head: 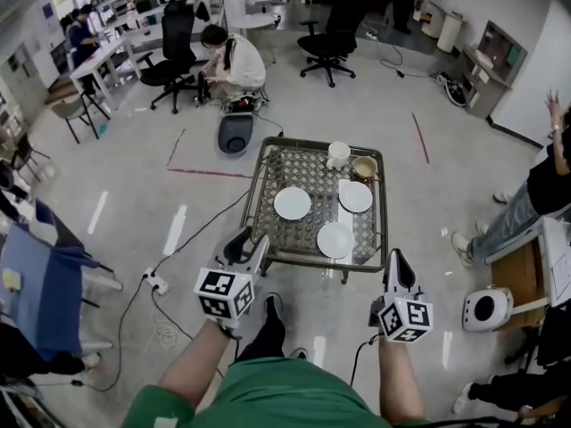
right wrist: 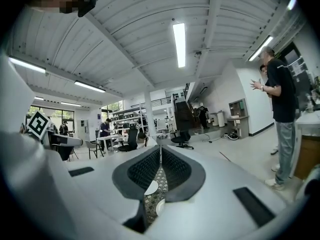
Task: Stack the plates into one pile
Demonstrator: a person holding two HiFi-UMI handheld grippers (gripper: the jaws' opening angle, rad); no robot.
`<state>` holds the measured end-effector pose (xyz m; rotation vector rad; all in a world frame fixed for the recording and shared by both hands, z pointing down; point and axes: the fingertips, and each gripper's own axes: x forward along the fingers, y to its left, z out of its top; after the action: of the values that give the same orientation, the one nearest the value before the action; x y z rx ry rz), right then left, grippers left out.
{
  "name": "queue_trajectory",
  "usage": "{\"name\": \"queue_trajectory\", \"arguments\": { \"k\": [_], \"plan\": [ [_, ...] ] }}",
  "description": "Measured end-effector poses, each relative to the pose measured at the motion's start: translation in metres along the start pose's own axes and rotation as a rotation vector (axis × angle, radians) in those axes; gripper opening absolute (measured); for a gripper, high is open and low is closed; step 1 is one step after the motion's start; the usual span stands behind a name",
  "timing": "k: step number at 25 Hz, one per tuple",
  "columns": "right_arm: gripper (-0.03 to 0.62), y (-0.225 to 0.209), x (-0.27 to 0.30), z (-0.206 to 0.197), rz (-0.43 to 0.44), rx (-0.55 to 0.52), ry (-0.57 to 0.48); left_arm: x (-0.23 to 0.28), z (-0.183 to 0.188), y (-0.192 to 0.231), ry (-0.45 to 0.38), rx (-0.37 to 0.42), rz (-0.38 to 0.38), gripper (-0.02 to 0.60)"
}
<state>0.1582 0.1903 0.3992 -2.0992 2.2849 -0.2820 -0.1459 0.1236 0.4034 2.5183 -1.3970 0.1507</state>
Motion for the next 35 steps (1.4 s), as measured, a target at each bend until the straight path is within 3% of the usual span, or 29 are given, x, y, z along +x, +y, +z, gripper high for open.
{"name": "queue_trajectory", "arguments": {
  "k": [11, 20, 26, 35],
  "plan": [
    [0.029, -0.020, 0.131, 0.019, -0.087, -0.006, 0.038, 0.147, 0.033, 0.074, 0.006, -0.036, -0.096, 0.161],
    [0.029, -0.034, 0.202, 0.012, -0.166, 0.009, 0.086, 0.210, 0.040, 0.136, 0.033, -0.050, -0.101, 0.161],
    [0.029, -0.051, 0.229, -0.004, -0.166, 0.048, 0.121, 0.235, 0.030, 0.140, 0.072, -0.055, -0.092, 0.161],
    [0.029, -0.084, 0.265, -0.018, -0.082, 0.103, 0.148, 0.268, 0.030, 0.116, 0.091, -0.043, -0.041, 0.161]
  ]
}}
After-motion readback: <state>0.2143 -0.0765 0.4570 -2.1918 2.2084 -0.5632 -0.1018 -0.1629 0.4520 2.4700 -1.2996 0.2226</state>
